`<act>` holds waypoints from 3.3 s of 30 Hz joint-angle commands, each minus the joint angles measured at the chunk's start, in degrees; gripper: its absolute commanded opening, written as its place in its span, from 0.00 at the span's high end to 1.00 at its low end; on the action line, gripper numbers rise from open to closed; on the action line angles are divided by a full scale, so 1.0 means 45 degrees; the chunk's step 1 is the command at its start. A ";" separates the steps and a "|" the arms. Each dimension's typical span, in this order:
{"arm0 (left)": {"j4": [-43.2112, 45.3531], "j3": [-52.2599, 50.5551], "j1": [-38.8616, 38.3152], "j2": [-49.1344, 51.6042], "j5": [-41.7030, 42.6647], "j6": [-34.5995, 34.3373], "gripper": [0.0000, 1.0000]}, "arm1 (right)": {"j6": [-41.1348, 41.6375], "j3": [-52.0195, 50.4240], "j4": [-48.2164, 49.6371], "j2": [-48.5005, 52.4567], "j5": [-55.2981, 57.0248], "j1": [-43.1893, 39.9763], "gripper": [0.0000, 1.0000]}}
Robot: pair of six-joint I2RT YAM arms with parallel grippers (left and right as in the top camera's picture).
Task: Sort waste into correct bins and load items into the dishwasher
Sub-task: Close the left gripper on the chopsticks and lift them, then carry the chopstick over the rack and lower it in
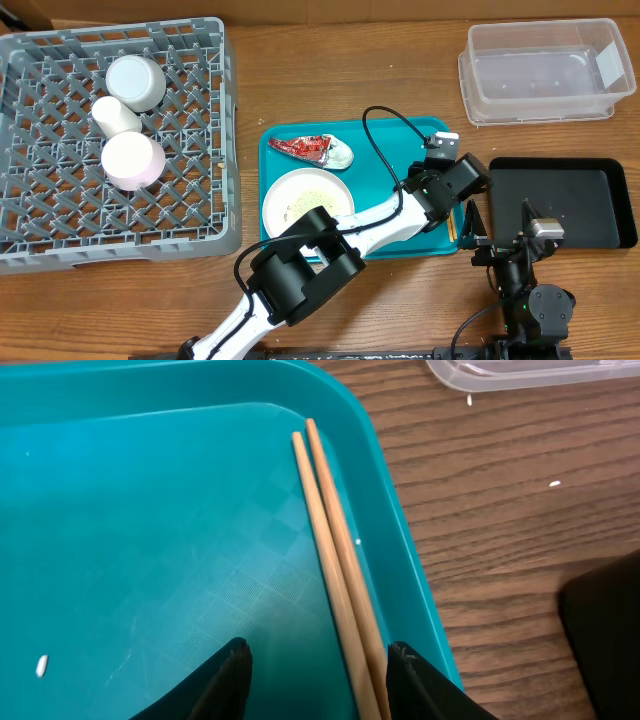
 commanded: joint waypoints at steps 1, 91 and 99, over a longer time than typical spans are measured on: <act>-0.0029 0.0117 -0.0049 0.0481 -0.0340 -0.0335 0.53 | 0.0044 -0.0131 0.0073 -0.0029 0.0117 0.0039 0.00; -0.6567 0.0126 1.2075 -0.4085 0.2647 0.9554 0.96 | 0.0044 -0.0131 0.0073 -0.0029 0.0117 0.0039 0.00; -0.6484 0.0126 1.2638 -0.3585 0.2506 0.9243 0.90 | 0.0044 -0.0131 0.0073 -0.0029 0.0117 0.0039 0.00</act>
